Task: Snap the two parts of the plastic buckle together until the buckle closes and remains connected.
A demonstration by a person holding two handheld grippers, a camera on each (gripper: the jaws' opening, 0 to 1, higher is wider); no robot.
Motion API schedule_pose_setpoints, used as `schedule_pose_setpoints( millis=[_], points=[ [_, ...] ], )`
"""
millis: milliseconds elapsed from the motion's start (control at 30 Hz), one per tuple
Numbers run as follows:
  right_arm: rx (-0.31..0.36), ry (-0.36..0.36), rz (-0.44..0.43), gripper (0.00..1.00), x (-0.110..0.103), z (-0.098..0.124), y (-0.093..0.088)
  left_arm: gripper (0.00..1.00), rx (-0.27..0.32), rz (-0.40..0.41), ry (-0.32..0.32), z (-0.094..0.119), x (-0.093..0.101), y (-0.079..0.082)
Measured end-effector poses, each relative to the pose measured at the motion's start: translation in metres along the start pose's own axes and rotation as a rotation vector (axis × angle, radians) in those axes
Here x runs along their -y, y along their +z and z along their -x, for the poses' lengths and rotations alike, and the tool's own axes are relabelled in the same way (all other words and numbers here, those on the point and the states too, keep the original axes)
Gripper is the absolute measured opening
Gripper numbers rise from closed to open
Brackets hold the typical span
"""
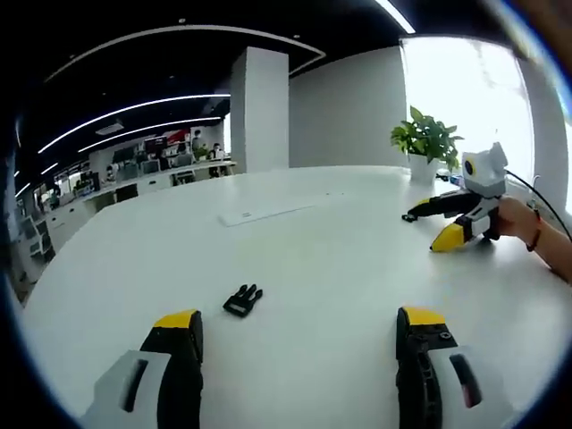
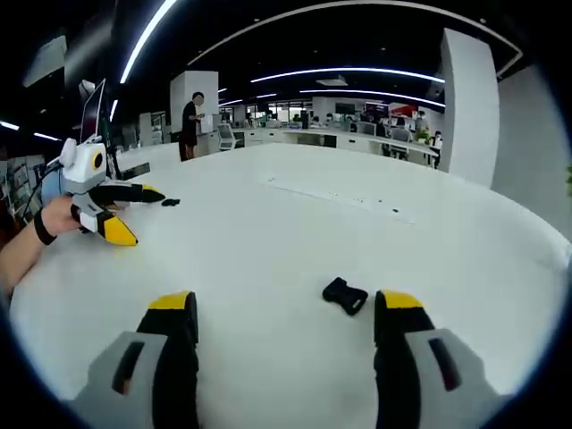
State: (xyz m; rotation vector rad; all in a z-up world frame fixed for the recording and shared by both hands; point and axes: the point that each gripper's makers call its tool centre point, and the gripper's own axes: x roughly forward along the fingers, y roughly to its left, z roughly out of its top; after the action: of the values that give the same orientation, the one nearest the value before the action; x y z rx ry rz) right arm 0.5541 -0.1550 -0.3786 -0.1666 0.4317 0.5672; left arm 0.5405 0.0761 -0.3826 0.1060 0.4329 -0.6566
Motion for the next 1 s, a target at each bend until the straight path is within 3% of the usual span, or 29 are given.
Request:
schedule_pose_setpoints(
  millis=[67, 100, 400, 1000],
  points=[
    [0.001, 0.000, 0.001, 0.81, 0.000, 0.000, 0.000, 0.91, 0.009, -0.012, 0.002, 0.005, 0.008, -0.002],
    [0.003, -0.001, 0.000, 0.81, 0.000, 0.000, 0.000, 0.91, -0.024, 0.031, -0.017, 0.000, 0.004, -0.004],
    [0.009, 0.000, 0.004, 0.81, -0.001, 0.000, 0.002, 0.91, 0.000, 0.012, -0.012, -0.001, 0.003, -0.001],
    [0.053, 0.002, 0.006, 0.82, 0.000, -0.008, 0.008, 0.87, 0.036, 0.024, 0.001, -0.020, -0.019, 0.006]
  ],
)
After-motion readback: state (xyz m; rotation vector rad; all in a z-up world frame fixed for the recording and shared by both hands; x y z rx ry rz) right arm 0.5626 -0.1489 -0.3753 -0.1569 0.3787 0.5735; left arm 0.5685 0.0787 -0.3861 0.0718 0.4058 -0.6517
